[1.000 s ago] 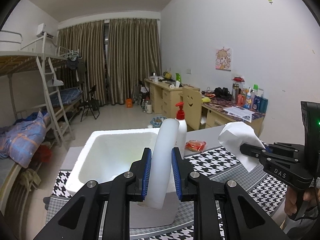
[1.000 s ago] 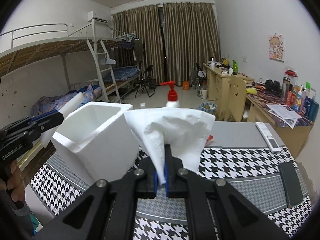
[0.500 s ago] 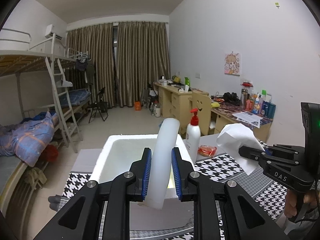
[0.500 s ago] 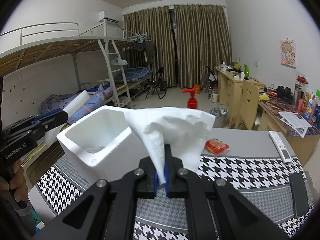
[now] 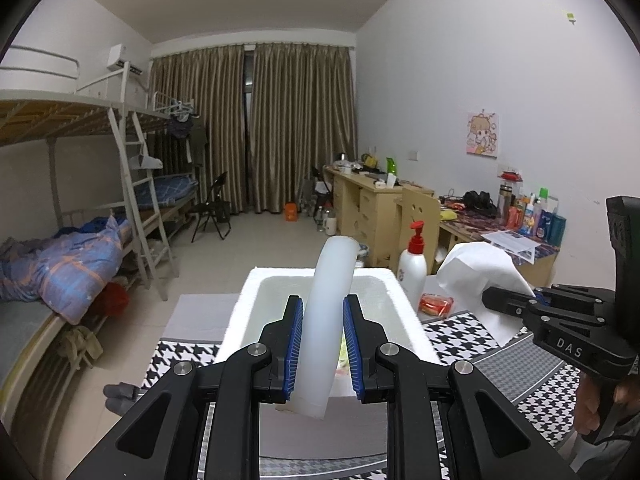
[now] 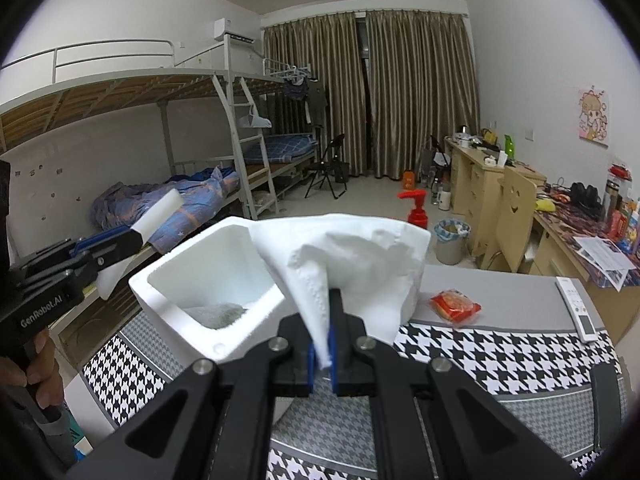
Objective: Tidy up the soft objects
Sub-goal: 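Carry the tissue and foam roller up toward the white foam box, then lower right gripper into the foam box and release the tissue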
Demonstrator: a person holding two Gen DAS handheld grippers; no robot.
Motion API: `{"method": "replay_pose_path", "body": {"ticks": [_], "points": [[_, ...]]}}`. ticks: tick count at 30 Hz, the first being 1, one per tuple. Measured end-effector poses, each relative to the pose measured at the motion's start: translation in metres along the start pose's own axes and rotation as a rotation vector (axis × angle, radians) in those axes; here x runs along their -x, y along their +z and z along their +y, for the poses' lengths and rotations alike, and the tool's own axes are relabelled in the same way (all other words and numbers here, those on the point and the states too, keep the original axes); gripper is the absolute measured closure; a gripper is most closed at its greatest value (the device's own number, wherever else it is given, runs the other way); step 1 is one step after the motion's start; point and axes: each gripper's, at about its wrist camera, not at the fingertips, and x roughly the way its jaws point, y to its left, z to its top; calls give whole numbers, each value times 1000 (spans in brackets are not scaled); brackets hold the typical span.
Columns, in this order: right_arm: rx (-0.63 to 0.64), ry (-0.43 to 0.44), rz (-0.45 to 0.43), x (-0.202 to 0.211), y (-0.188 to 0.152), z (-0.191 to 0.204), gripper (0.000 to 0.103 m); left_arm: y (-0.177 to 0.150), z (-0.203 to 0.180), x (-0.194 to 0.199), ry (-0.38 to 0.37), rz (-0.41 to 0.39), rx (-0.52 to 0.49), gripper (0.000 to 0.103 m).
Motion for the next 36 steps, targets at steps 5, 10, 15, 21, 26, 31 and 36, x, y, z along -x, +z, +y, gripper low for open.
{"method": "replay_pose_path", "body": {"ticks": [5,10,15,21,26,31,36], "points": [[7,18,2,-5,4,11,95,0,6,1,19,-1,8,81],[19,30,1,-9,9,19,95,0,14,1,32,-6,14,81],[28,38,0,-12,14,26,95,-2,19,4,50,-9,14,81],[34,46,16,-22,16,33,95,-5,31,7,76,-7,27,81],[47,61,26,-29,20,40,95,-6,37,10,88,-11,38,81],[61,71,45,-38,21,50,95,-7,40,11,116,-20,38,81],[71,82,58,-46,23,57,95,-10,47,11,126,-19,52,81]]}}
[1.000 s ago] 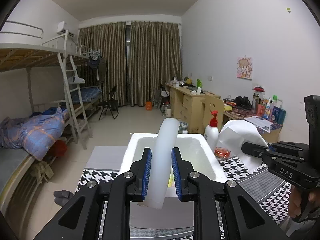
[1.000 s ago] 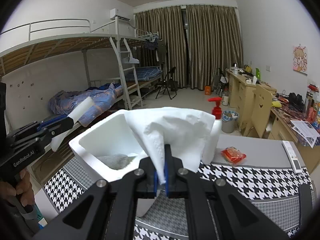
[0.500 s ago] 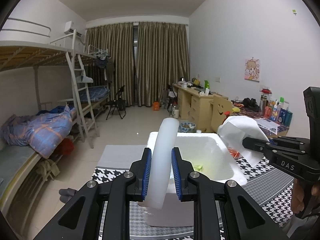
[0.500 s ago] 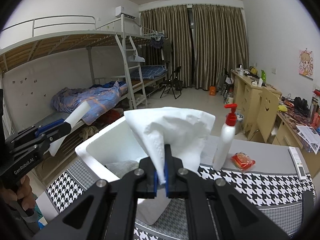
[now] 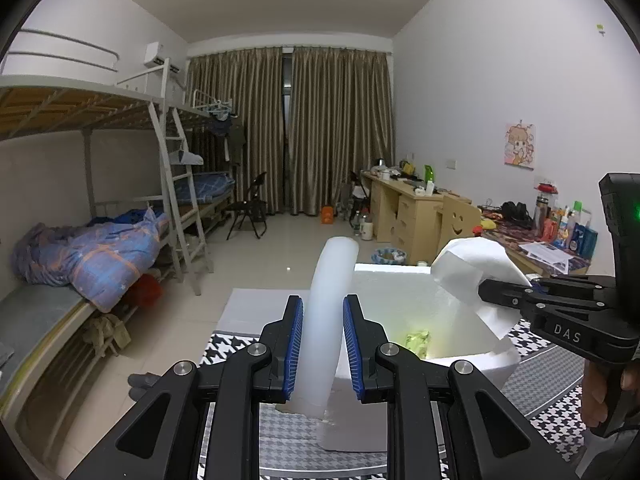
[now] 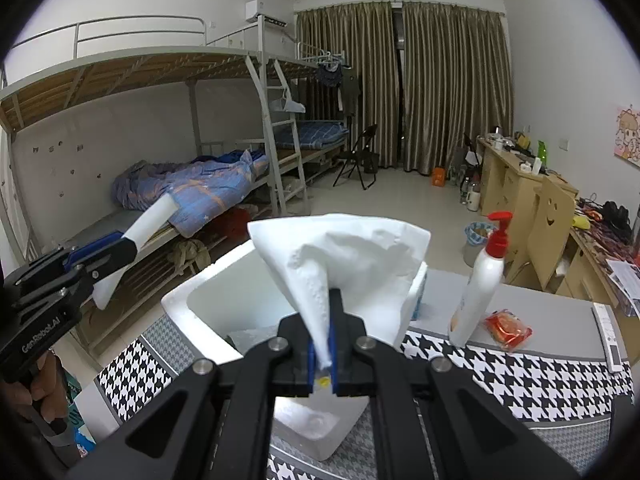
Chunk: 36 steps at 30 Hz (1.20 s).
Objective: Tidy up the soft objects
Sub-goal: 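Lower right gripper into the foam box and release the tissue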
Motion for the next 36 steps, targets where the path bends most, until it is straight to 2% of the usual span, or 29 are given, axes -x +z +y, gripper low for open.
{"method": "replay_pose_path", "body": {"ticks": [15,17,18,22,24,30,36], "points": [[-4,16,55,-35,4,6,93,-5,12,-2,57,16,14,81],[-5,19,63,-39,3,8,88,-6,12,-2,58,21,17,81],[-8,19,73,-42,2,8,80,-6,13,-3,61,24,18,81],[-18,24,80,-45,1,7,38,-6,13,-3,68,26,16,81],[-1,13,66,-42,1,9,31,-6,13,-2,68,27,18,81],[-22,21,37,-29,3,2,18,-5,12,-3,61,29,9,81],[-23,11,18,-16,1,-4,17,-4,10,-3,54,28,4,81]]}}
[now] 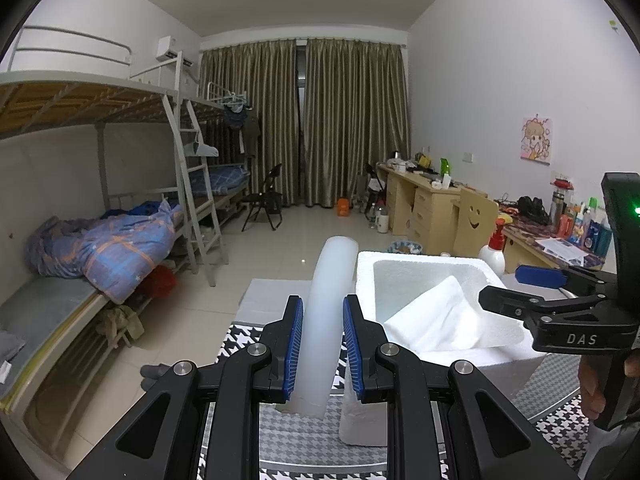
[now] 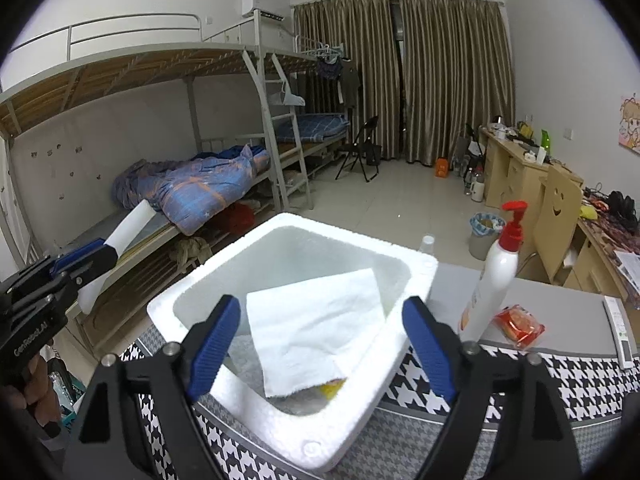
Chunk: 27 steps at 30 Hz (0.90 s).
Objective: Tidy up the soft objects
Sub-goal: 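Lower right gripper into the foam box and release the tissue, then lower left gripper into the foam box and release the foam roller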
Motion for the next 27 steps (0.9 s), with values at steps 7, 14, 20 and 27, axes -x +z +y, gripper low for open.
{"method": "replay_pose_path", "body": {"ticks": [7,14,20,27], "points": [[1,-10,-12,9,-4,-4,17,2,-3,-1,-15,0,-8,81],[-4,-25,-33,23,-7,-12,17,8,-10,-2,-35,-8,-15,81],[-23,-46,-66,34,-11,-19,8,11,-18,-4,-58,-16,-24,81],[-25,-65,-75,42,-16,-25,7,16,-27,-8,-77,-17,-33,81]]}}
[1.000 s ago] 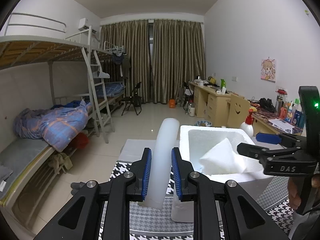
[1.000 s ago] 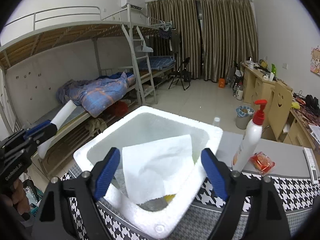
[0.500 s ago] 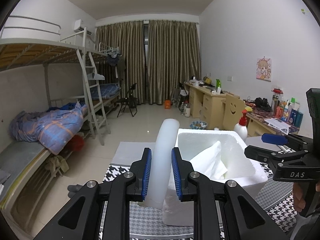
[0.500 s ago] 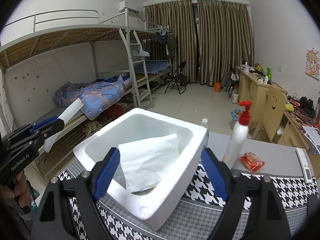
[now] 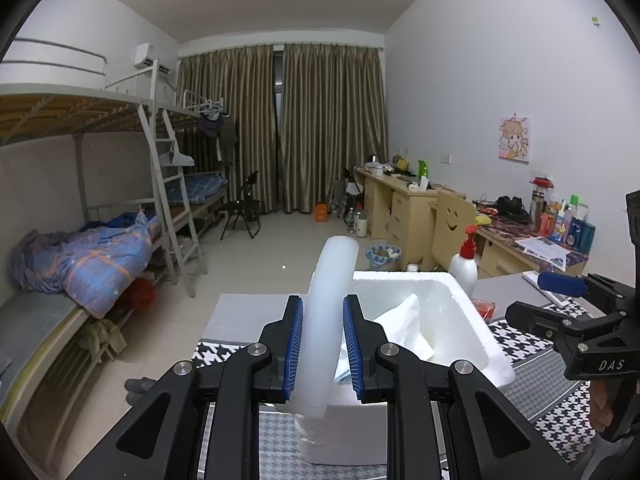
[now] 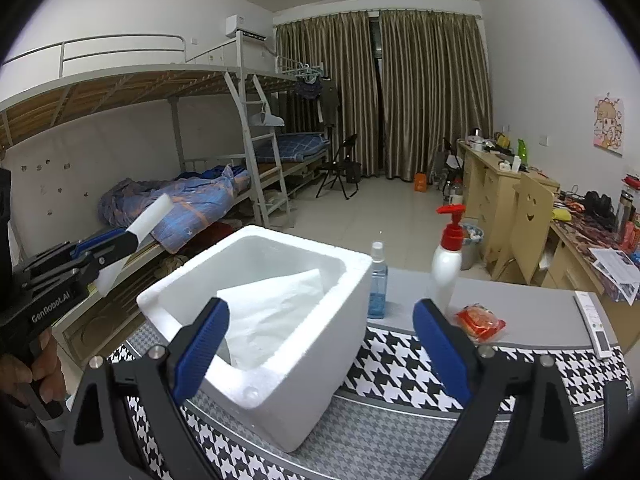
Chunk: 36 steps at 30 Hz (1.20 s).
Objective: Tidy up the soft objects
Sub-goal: 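Lower left gripper into the foam box and release the foam roller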
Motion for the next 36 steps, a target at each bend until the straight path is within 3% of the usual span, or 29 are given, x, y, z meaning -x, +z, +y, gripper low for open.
{"method": "replay_pose_path", "body": {"ticks": [34,36], "points": [[-21,-46,-3,18,-19,-28,7,8,-45,-35,-108,40,-61,81],[-23,-49,-4,18,-20,-28,7,7,-46,-39,-110,49,-61,76]]}}
